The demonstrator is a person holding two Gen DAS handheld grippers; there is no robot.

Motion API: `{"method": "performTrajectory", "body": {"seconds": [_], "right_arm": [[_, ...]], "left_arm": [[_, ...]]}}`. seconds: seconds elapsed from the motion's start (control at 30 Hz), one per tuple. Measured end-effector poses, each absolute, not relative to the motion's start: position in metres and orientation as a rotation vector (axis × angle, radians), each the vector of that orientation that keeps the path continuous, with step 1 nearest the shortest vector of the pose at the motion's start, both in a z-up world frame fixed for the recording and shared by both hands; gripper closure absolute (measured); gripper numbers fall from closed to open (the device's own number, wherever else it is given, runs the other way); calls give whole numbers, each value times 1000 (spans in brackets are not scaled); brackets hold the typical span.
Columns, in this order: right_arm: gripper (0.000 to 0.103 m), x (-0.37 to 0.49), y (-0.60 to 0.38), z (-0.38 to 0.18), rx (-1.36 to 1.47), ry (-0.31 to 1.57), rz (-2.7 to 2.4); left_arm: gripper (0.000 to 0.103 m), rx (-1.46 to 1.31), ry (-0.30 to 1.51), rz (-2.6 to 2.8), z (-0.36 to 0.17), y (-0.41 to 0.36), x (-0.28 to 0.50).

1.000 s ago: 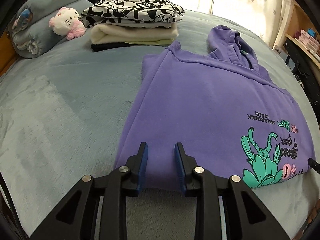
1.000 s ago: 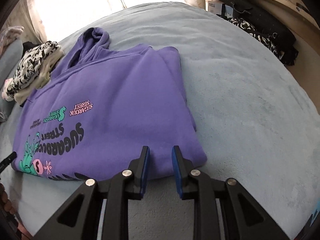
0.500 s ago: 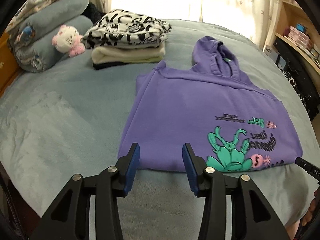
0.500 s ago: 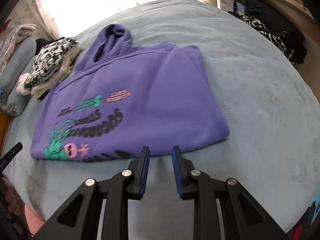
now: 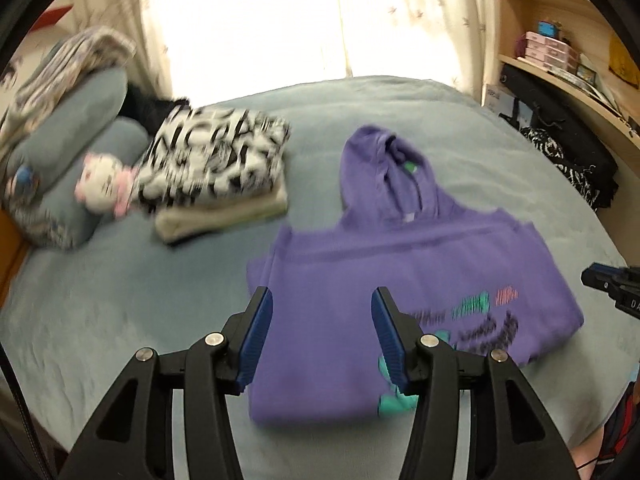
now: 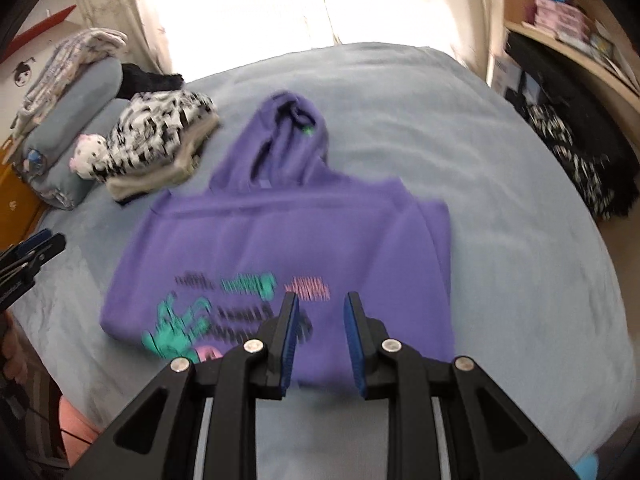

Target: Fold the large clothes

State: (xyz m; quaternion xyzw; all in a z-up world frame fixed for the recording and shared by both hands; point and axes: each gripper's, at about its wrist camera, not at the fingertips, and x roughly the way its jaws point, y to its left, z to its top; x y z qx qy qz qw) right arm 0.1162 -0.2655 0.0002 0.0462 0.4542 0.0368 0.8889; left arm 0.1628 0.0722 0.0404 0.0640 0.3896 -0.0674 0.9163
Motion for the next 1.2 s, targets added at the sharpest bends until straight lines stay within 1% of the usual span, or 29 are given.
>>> {"method": "performTrajectory", "body": {"seconds": [0.07, 0.1, 0.13, 0.17, 0.2, 0.23, 0.4, 0.53, 0.7, 0.87, 1.07, 1.1, 1.13, 1.17, 1.2], "right_arm": [[79, 134, -265, 14, 92, 921, 82], [75, 149, -266, 24, 92, 904, 89], [67, 159, -267, 29, 94, 892, 91], [63, 170, -267, 34, 94, 881, 90], [55, 183, -268, 38, 92, 868, 88], [51, 200, -269, 42, 90, 855, 87], [51, 289, -272, 31, 122, 882, 112], [51, 368, -270, -4, 154, 930, 121], [51, 445, -265, -58, 182, 999, 126], [51, 495, -263, -98, 200, 1056, 108], [51, 534, -266, -124, 228, 1079, 102], [52, 539, -266, -128, 224, 1079, 100], [58, 542, -264, -130, 215, 1084, 105], [66, 544, -263, -132, 204, 1088, 112], [85, 546, -262, -134, 193, 1092, 116]], "left_arm": [[52, 147, 788, -162, 54, 65, 186], [52, 151, 781, -170, 59, 60, 198], [51, 159, 774, -180, 64, 55, 215], [49, 165, 770, -185, 66, 50, 226], [49, 173, 770, -186, 67, 44, 243], [48, 177, 772, -186, 67, 39, 259], [48, 180, 836, -216, 46, 15, 352], [48, 188, 901, -218, 6, -2, 424], [48, 112, 1007, -218, -59, -9, 502], [48, 67, 1086, -222, -110, -13, 554], [48, 90, 1119, -242, -145, -26, 584], [48, 100, 1129, -251, -150, -29, 587], [49, 108, 1137, -262, -155, -30, 590], [57, 114, 1140, -270, -159, -31, 591], [67, 108, 1136, -286, -161, -31, 592]]}}
